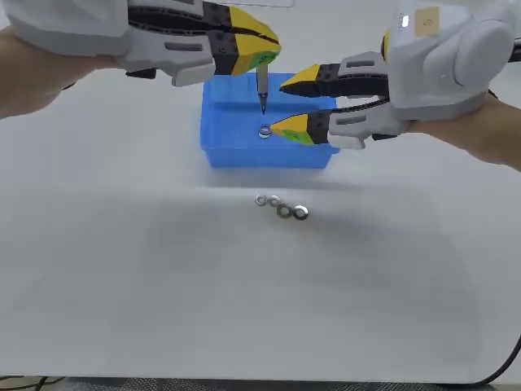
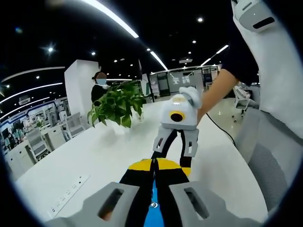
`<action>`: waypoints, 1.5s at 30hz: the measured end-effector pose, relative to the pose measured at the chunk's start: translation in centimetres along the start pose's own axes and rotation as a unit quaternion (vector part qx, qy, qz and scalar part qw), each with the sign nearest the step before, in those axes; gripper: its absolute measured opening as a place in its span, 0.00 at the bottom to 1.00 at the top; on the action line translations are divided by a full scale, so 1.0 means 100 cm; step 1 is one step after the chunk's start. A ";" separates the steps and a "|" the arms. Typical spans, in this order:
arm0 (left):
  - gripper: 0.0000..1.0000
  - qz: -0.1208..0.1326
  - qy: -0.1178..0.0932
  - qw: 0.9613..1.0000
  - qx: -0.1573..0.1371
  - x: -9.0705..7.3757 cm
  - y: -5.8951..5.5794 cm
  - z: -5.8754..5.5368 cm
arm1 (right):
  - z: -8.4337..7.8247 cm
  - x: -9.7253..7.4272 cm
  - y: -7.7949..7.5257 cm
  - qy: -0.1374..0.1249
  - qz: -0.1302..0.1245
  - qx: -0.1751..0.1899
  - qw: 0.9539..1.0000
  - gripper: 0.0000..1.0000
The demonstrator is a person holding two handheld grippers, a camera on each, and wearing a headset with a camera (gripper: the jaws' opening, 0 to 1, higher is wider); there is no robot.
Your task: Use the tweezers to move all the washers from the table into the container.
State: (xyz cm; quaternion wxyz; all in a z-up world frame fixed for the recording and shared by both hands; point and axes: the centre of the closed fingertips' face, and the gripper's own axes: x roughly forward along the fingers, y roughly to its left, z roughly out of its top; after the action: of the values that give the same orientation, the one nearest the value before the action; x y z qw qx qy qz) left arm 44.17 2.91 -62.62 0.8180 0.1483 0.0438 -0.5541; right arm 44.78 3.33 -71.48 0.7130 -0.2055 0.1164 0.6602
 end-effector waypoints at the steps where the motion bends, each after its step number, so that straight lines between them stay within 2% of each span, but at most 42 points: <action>1: 0.04 0.000 0.001 1.000 0.000 -0.001 -0.002 0.001 | 0.001 -0.003 0.003 -0.002 -0.003 0.001 1.000 0.33; 6: 0.04 -0.001 0.005 1.000 -0.006 -0.008 -0.011 0.004 | 0.001 -0.017 0.011 -0.015 -0.012 0.015 1.000 0.42; 9: 0.04 0.000 0.002 1.000 -0.010 -0.010 -0.019 0.006 | -0.001 -0.025 0.017 -0.026 -0.015 0.026 0.999 0.52; 16: 0.04 -0.007 0.002 1.000 -0.016 -0.010 -0.039 0.010 | -0.010 -0.048 0.034 -0.027 -0.036 0.042 0.998 0.68; 21: 0.04 -0.018 -0.003 1.000 -0.016 -0.007 -0.052 0.015 | -0.019 -0.060 0.046 -0.016 -0.042 0.051 0.998 0.78; 27: 0.04 -0.029 -0.004 0.999 -0.022 0.002 -0.069 0.011 | -0.029 -0.070 0.066 0.001 -0.042 0.062 0.997 0.90; 28: 0.04 -0.035 -0.007 0.999 -0.027 0.003 -0.074 0.011 | -0.031 -0.071 0.067 0.005 -0.045 0.058 0.997 0.96; 29: 0.04 -0.037 -0.011 0.999 -0.030 0.005 -0.077 0.011 | -0.035 -0.074 0.066 0.017 -0.060 0.045 0.997 1.00; 31: 0.04 -0.038 -0.024 0.998 -0.037 0.006 -0.083 0.011 | -0.036 -0.079 0.072 0.021 -0.061 0.045 0.997 1.00; 33: 0.04 -0.042 -0.028 0.998 -0.042 0.007 -0.090 0.007 | -0.038 -0.084 0.076 0.021 -0.062 0.057 0.996 1.00; 37: 0.04 -0.046 -0.017 0.998 -0.050 0.010 -0.099 -0.006 | -0.047 -0.089 0.087 0.030 -0.058 0.064 0.996 1.00; 41: 0.04 -0.041 -0.022 0.997 -0.062 0.011 -0.102 -0.014 | -0.054 -0.090 0.099 0.030 -0.053 0.082 0.995 1.00; 45: 0.04 -0.047 -0.010 0.997 -0.065 0.015 -0.104 -0.026 | -0.063 -0.087 0.109 0.038 -0.042 0.094 0.994 1.00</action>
State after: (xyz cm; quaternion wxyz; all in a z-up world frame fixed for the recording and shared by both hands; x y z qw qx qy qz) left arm 35.41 -1.29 -67.46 0.7995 0.0872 0.0788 -0.5890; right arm 33.76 -6.80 -74.78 0.7510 -0.1678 0.1963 0.6077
